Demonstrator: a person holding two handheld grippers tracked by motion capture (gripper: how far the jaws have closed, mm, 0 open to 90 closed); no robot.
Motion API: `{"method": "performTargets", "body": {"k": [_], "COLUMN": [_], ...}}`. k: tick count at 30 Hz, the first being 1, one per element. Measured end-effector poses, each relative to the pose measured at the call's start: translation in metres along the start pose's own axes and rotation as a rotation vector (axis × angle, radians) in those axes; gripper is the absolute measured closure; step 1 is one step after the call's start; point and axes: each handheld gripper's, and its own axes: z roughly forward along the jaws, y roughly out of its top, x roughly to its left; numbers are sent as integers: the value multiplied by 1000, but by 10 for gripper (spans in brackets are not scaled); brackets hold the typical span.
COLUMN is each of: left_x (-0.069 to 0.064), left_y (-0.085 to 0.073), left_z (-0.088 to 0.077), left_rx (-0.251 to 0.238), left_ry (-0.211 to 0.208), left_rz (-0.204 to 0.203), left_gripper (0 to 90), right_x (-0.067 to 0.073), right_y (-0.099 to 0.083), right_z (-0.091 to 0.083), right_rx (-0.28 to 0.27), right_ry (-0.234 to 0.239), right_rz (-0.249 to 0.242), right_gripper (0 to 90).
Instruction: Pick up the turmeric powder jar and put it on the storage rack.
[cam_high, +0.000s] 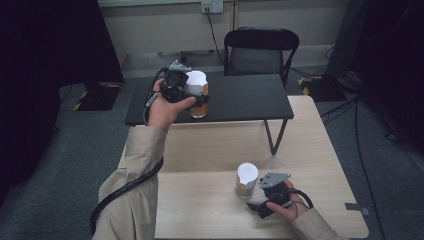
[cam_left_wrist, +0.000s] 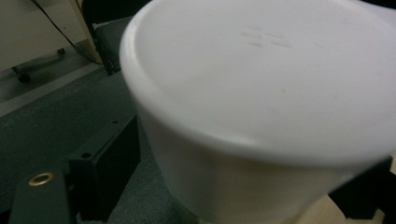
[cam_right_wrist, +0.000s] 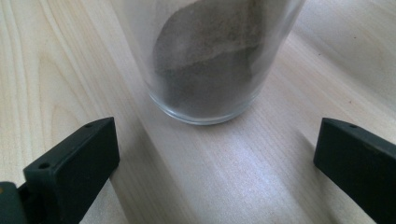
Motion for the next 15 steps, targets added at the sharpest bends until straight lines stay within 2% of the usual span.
{"method": "performTargets", "body": {"k": [9,15], "left_x": [-2,-3], "left_y": [-6,-16], "left_z": [0,0], "left_rx": [9,0], "left_ry": [-14,-21], "left_rz": [3,9], "left_gripper": [92,82], "right_x": [0,0], "right_y": [0,0], "right_z": [0,0], "right_rx": [0,0], "right_ry": [0,0], "right_rz": [0,0], "right_gripper": [0,0]}}
